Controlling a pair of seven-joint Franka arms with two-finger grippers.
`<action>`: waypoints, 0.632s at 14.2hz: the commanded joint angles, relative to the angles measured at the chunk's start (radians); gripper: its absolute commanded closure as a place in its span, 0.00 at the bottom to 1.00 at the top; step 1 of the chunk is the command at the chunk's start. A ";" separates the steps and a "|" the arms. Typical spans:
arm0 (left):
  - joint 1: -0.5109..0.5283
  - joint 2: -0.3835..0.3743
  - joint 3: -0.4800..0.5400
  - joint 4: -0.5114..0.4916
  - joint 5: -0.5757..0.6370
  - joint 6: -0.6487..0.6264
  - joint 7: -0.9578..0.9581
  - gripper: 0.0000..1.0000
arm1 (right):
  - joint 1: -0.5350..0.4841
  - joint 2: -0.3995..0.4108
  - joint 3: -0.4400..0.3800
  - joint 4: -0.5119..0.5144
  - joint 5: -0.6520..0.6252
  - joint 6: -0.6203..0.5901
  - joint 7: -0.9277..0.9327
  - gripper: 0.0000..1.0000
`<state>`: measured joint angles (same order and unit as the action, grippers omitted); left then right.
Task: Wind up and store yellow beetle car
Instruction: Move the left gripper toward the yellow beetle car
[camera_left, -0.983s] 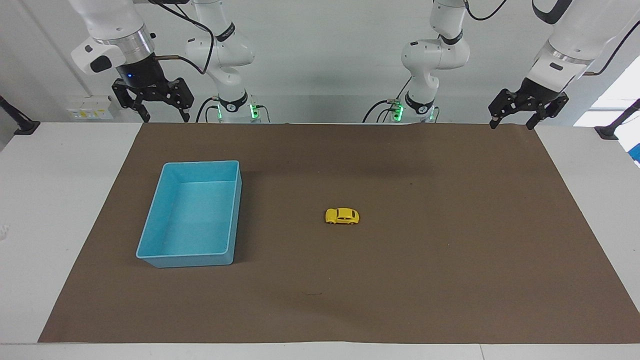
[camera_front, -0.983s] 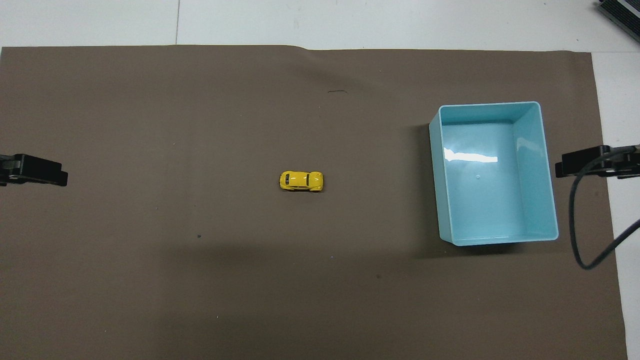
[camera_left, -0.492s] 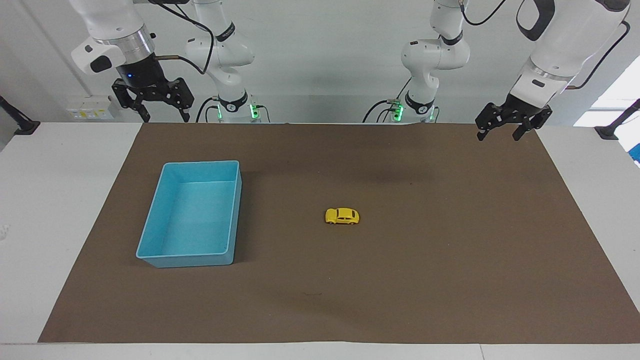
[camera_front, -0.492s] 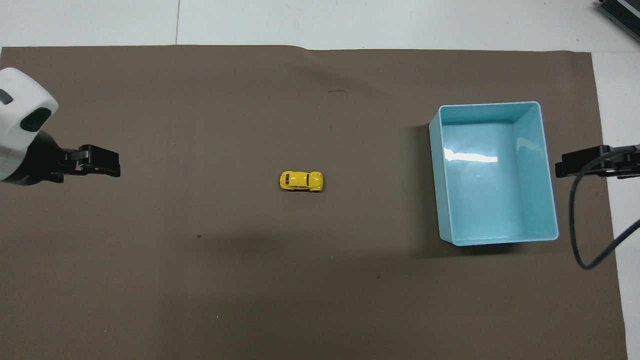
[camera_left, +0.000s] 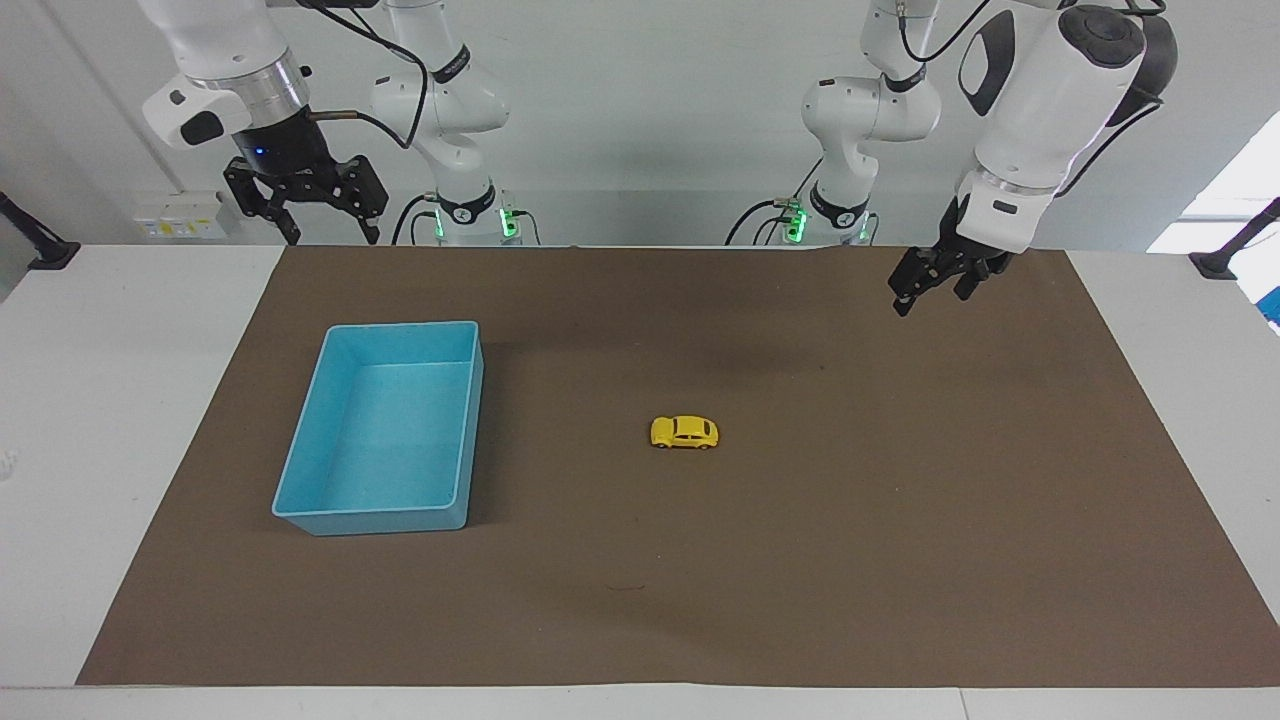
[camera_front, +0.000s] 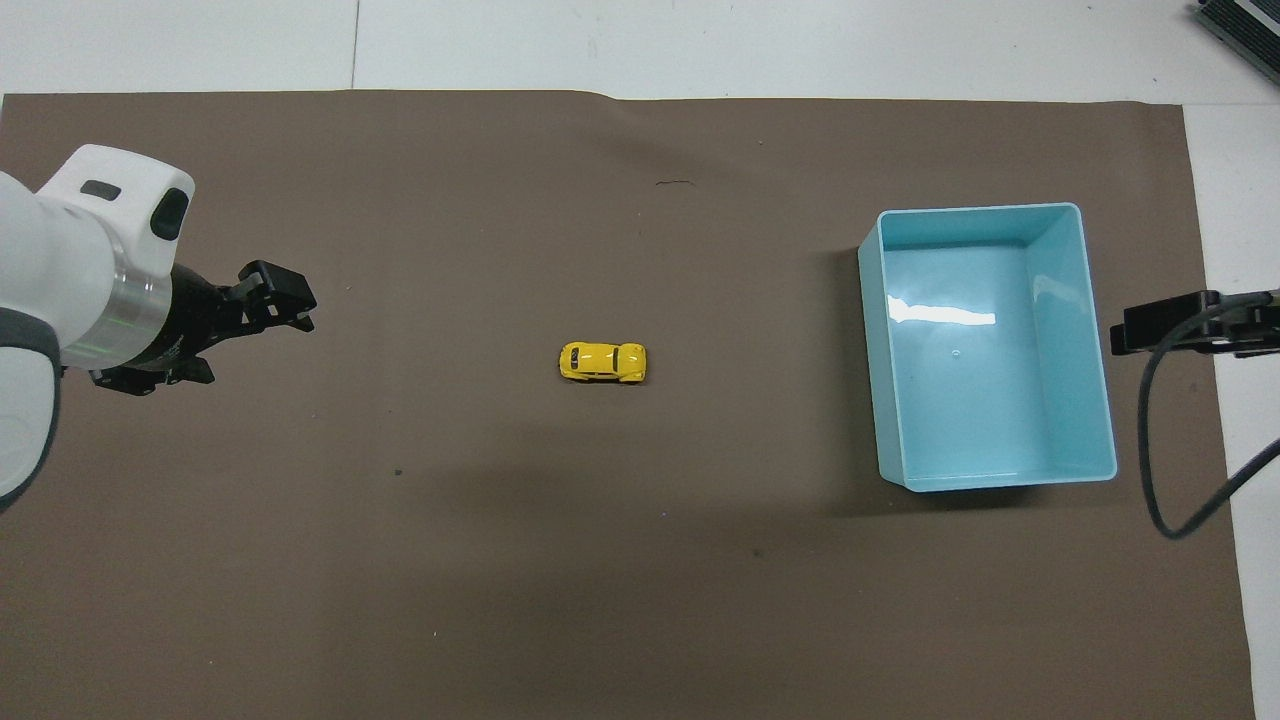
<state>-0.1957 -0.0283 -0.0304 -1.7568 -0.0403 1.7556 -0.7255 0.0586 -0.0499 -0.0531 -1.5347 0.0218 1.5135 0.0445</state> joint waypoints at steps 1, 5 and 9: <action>-0.022 0.001 0.014 -0.039 -0.054 0.057 -0.249 0.00 | -0.008 -0.011 0.004 -0.007 0.020 -0.003 0.015 0.00; -0.076 0.025 0.014 -0.088 -0.069 0.145 -0.662 0.00 | -0.008 -0.011 0.004 -0.007 0.020 -0.003 0.015 0.00; -0.141 0.082 0.015 -0.089 -0.069 0.270 -1.035 0.00 | -0.008 -0.011 0.004 -0.007 0.020 -0.001 0.015 0.00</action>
<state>-0.2925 0.0375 -0.0322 -1.8305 -0.0989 1.9594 -1.6110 0.0586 -0.0499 -0.0531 -1.5347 0.0218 1.5135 0.0445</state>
